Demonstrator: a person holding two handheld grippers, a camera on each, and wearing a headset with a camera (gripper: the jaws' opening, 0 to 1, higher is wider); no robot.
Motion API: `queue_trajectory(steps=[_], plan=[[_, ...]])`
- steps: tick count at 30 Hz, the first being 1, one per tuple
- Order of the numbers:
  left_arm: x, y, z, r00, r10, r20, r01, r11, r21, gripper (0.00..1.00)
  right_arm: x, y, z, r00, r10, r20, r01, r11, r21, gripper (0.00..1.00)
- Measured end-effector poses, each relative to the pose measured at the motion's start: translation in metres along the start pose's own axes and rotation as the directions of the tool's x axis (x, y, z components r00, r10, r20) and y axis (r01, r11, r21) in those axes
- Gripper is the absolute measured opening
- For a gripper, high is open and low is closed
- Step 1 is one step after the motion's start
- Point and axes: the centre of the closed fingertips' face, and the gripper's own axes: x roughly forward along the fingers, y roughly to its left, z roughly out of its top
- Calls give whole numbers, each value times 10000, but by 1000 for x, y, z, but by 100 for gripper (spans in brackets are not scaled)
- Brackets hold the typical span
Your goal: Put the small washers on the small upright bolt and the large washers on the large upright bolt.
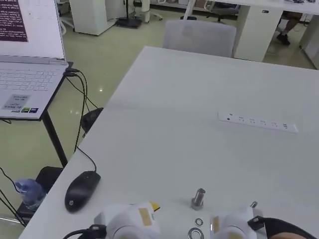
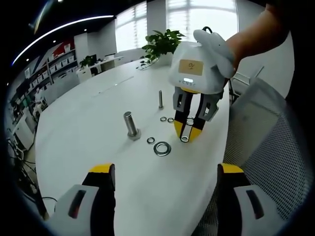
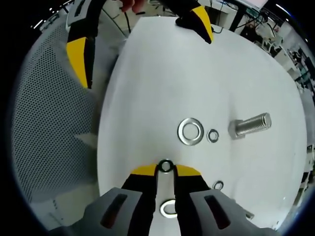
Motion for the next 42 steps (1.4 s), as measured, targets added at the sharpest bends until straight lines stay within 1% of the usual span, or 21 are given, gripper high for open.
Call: queue_trajectory(steps=[7,13,17,18,19,22,27,29,33,37,39,42], plan=[[-1,0,2,9999,108,10,-108,9999,-93,84,-1,-2,-1,9999,115,64,-116,9997,195,13],[0,-1,2,9999,155,-33,-156,9997,-174,84,-1,-1,0,9997,23,236,-33,9991,429,13],[0,0,3,9998,190,12,-189,9994,-299,84,-2,0,0,9993,29,379,-55,9977,679,13],[0,0,2,9998,201,2,-201,9994,-289,84,-3,-1,-1,9991,28,417,-63,9965,836,13],[0,0,2,9998,220,-10,-220,9994,-260,84,-4,-1,-1,9987,20,510,-69,9953,970,13],[0,-1,3,9997,235,24,-234,9992,-337,84,-7,-2,-3,9987,21,511,-74,9945,1049,13],[1,0,4,9996,284,58,-281,9986,-439,85,-17,-5,-8,9979,13,651,-103,9902,1391,13],[1,1,5,9994,317,103,-312,9986,-419,86,-21,-5,-11,9975,-2,710,-116,9862,1649,13],[1,0,6,9995,297,123,-290,9983,-504,87,-29,-7,-20,9971,-136,742,-2,9832,1828,13],[2,1,7,9993,319,213,-305,9975,-637,87,-39,-6,-34,9971,-157,741,-9,9756,2196,13],[2,2,7,9992,347,185,-335,9973,-655,87,-43,-8,-43,9970,-250,728,70,9712,2380,13],[2,3,9,9989,365,289,-340,9960,-825,87,-49,-11,-54,9966,-343,754,130,9635,2675,13]])
